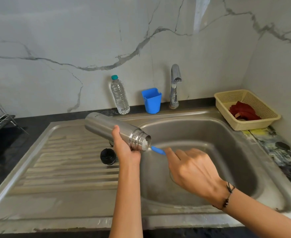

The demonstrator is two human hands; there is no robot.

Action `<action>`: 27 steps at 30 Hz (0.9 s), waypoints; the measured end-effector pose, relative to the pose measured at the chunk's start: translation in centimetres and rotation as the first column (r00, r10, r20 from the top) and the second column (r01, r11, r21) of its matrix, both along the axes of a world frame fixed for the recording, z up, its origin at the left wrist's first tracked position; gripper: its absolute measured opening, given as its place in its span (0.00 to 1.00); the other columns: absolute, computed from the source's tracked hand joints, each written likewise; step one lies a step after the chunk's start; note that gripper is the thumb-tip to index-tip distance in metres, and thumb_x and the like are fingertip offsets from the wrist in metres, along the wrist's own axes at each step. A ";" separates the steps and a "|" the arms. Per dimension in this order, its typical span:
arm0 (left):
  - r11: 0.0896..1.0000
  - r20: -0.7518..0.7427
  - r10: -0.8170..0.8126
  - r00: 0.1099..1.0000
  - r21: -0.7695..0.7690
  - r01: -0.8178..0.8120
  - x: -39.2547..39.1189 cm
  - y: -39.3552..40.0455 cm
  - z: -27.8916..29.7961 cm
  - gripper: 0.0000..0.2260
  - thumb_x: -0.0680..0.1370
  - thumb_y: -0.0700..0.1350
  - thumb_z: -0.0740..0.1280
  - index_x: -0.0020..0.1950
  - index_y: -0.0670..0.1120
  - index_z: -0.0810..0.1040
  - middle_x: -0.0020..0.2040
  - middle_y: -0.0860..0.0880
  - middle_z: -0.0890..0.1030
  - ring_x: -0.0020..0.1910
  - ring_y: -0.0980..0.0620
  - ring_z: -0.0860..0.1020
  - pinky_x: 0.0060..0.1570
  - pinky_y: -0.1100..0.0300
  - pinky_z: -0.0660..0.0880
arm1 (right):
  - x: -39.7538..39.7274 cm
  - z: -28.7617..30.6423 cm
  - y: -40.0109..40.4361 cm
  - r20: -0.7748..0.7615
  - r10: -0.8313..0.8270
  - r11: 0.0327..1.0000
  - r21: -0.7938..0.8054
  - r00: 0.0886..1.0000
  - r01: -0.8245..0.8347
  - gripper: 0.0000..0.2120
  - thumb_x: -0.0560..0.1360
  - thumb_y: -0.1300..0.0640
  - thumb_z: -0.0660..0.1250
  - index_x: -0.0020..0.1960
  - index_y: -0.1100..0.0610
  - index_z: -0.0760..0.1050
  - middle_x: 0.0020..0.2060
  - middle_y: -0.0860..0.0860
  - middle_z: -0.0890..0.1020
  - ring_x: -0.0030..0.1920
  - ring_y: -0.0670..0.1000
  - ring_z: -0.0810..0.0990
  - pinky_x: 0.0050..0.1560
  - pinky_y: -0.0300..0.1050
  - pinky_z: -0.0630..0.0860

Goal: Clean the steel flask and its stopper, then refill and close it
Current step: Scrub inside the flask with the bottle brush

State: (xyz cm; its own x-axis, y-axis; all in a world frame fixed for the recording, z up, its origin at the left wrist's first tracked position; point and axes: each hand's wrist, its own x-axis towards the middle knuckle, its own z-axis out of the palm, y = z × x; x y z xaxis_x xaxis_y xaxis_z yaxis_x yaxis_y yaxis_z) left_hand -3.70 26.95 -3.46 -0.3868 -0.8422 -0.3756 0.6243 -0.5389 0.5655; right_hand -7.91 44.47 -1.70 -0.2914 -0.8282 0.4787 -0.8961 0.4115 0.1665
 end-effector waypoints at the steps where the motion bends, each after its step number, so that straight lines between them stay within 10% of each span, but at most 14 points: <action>1: 1.000 0.006 -0.007 1.000 -0.011 0.007 -0.1 0.0 0.0 0.17 0.74 0.53 0.69 0.59 0.46 0.78 0.48 0.49 0.82 0.48 0.49 0.81 0.54 0.53 0.78 | -0.2 -0.1 -0.2 0.008 0.004 1.000 -0.013 1.000 -0.004 0.08 0.64 0.63 0.63 0.41 0.59 0.79 0.22 0.50 0.70 0.19 0.54 0.67 0.25 0.42 0.54; 23: 0.998 0.024 -0.031 0.999 -0.045 0.032 -0.2 -0.3 0.8 0.20 0.73 0.52 0.70 0.61 0.44 0.76 0.49 0.46 0.82 0.46 0.47 0.82 0.41 0.54 0.79 | -0.3 -2.0 -0.4 0.508 0.081 0.984 -0.179 0.858 0.014 0.14 0.72 0.52 0.53 0.38 0.55 0.74 0.23 0.49 0.73 0.22 0.58 0.71 0.20 0.45 0.66; 27: 0.998 0.036 -0.021 0.999 -0.051 0.023 -0.1 -0.3 0.3 0.23 0.73 0.52 0.71 0.64 0.45 0.74 0.55 0.44 0.81 0.51 0.46 0.81 0.44 0.53 0.80 | -1.0 -0.7 -0.9 0.732 0.110 0.983 -0.182 0.672 0.037 0.08 0.73 0.61 0.59 0.43 0.56 0.77 0.29 0.50 0.78 0.29 0.54 0.74 0.34 0.49 0.74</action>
